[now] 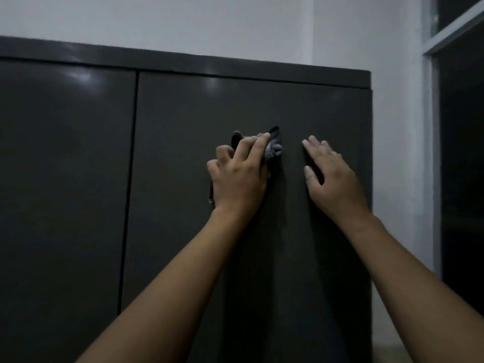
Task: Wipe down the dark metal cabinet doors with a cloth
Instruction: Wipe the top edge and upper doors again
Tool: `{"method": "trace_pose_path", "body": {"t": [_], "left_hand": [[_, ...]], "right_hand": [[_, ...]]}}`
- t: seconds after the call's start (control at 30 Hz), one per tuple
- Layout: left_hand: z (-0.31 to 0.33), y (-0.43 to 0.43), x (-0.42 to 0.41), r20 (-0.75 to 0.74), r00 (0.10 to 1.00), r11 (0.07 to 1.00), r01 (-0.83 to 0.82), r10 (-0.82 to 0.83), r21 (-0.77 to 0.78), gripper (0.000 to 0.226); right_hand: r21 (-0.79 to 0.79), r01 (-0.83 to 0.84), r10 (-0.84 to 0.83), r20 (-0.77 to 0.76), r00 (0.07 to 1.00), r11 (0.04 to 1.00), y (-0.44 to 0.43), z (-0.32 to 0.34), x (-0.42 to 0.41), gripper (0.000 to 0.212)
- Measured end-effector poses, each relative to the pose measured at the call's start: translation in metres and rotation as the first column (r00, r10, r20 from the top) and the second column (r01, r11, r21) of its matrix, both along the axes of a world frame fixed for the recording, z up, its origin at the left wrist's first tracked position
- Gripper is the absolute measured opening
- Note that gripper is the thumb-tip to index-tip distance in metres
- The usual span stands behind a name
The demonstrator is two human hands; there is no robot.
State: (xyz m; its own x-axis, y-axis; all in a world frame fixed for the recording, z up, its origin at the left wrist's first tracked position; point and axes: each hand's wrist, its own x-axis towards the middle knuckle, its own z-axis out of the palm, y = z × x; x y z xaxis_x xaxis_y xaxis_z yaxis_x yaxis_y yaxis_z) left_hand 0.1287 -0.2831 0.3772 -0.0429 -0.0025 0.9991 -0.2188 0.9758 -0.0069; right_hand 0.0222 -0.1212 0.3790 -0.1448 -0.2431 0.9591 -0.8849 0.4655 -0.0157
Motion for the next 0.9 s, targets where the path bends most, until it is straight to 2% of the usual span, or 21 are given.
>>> {"method": "trace_pose_path", "body": {"t": [0.1, 0.2, 0.27, 0.33, 0.4, 0.5, 0.57, 0.67, 0.77, 0.83, 0.9], "left_hand": [[-0.02, 0.017, -0.012, 0.124, 0.992, 0.994, 0.007, 0.006, -0.111, 0.053], [-0.057, 0.028, -0.019, 0.244, 0.969, 0.97, 0.034, 0.027, -0.24, 0.058], [-0.086, 0.036, -0.024, 0.305, 0.952, 0.955, 0.061, 0.032, -0.291, 0.061], [-0.118, 0.043, -0.029, 0.349, 0.936, 0.94, 0.093, 0.029, -0.329, 0.064], [-0.154, 0.046, -0.029, 0.403, 0.915, 0.913, 0.137, 0.033, -0.385, 0.066], [-0.198, 0.041, -0.021, 0.515, 0.856, 0.868, 0.214, 0.054, -0.448, 0.069], [-0.206, 0.038, -0.015, 0.54, 0.84, 0.868, 0.23, 0.051, -0.44, 0.067], [-0.19, 0.046, -0.011, 0.539, 0.842, 0.908, 0.217, 0.012, -0.359, 0.059], [-0.157, 0.06, -0.01, 0.464, 0.862, 0.964, 0.259, -0.206, -0.054, 0.047], [-0.141, 0.074, -0.013, 0.383, 0.851, 0.932, 0.344, -0.36, 0.11, 0.039], [-0.131, 0.085, -0.023, 0.356, 0.814, 0.888, 0.416, -0.459, 0.195, 0.035]], "right_hand": [[-0.048, 0.058, -0.051, 0.134, 0.99, 0.997, 0.032, -0.024, -0.008, 0.055], [-0.148, 0.031, 0.023, 0.348, 0.937, 0.989, 0.049, -0.063, -0.006, 0.065], [-0.262, -0.005, 0.144, 0.517, 0.844, 0.965, 0.057, -0.089, -0.001, 0.073], [-0.348, -0.033, 0.262, 0.635, 0.727, 0.937, 0.064, -0.112, 0.004, 0.071], [-0.338, -0.046, 0.283, 0.695, 0.661, 0.94, 0.073, -0.133, 0.008, 0.066], [-0.249, -0.064, 0.239, 0.781, 0.577, 0.966, 0.088, -0.154, 0.018, 0.072], [-0.18, -0.074, 0.191, 0.807, 0.558, 0.981, 0.095, -0.161, 0.026, 0.077], [-0.011, -0.082, 0.061, 0.762, 0.645, 0.997, 0.096, -0.172, 0.049, 0.086], [0.172, -0.192, 0.021, 0.689, 0.724, 0.966, 0.08, -0.188, 0.07, 0.097], [0.26, -0.254, 0.015, 0.671, 0.742, 0.932, 0.063, -0.194, 0.074, 0.116], [0.218, -0.246, 0.035, 0.676, 0.736, 0.944, 0.046, -0.191, 0.069, 0.132]]}}
